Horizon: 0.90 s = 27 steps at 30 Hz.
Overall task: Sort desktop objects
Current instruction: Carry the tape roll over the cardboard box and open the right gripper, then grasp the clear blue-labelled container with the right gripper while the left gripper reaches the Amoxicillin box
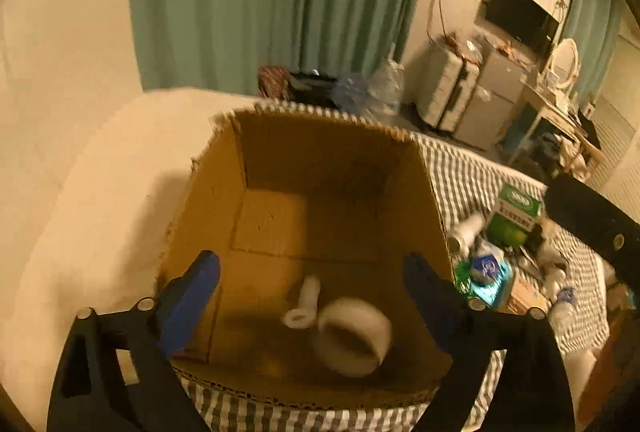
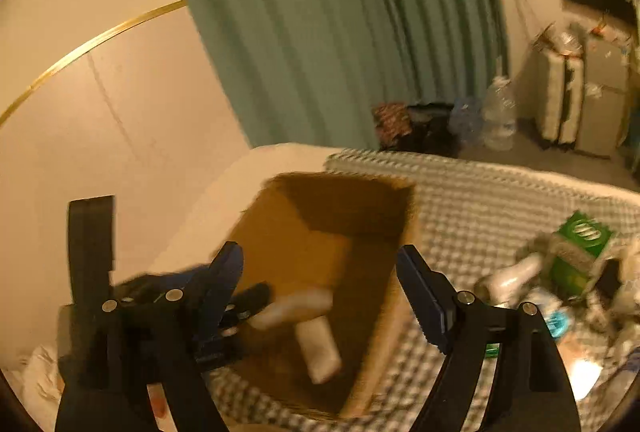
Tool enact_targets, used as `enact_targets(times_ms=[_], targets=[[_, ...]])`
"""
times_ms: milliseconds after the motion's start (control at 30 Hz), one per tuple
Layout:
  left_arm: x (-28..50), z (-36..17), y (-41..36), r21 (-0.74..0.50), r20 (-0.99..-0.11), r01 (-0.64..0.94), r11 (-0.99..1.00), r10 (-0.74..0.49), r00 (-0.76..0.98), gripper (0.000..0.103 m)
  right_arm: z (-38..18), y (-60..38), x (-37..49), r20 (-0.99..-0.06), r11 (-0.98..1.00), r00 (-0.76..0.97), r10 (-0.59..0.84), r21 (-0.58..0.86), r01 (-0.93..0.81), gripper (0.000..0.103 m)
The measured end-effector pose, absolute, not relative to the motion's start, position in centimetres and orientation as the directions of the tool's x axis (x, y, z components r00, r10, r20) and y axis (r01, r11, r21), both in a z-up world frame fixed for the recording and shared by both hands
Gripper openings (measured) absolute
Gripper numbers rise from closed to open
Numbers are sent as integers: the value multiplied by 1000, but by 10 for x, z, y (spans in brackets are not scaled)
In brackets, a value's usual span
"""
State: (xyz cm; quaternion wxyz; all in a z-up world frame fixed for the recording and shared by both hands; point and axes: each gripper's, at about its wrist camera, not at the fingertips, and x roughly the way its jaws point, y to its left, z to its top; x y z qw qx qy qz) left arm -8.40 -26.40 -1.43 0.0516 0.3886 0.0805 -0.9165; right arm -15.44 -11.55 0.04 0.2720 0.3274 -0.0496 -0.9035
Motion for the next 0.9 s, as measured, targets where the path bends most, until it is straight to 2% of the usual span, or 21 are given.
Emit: enact_targets(times_ms=[233, 467, 700, 900], targets=[[-92, -9, -230, -126, -736, 121, -985, 11, -677, 98, 10, -34, -145, -555, -926, -741, -377, 209, 314, 79], [-90, 1, -130, -160, -701, -18, -987, 127, -701, 103, 16, 77, -134, -574, -979, -799, -181, 181, 92, 79], [-99, -43, -18, -246, -745, -90, -965, 248, -620, 103, -32, 191, -125, -688, -968, -725, -27, 199, -154, 79], [-106, -91, 53, -195, -790, -237, -952, 296, -538, 103, -89, 248, -123, -791, -935, -611, 22, 199, -292, 80]])
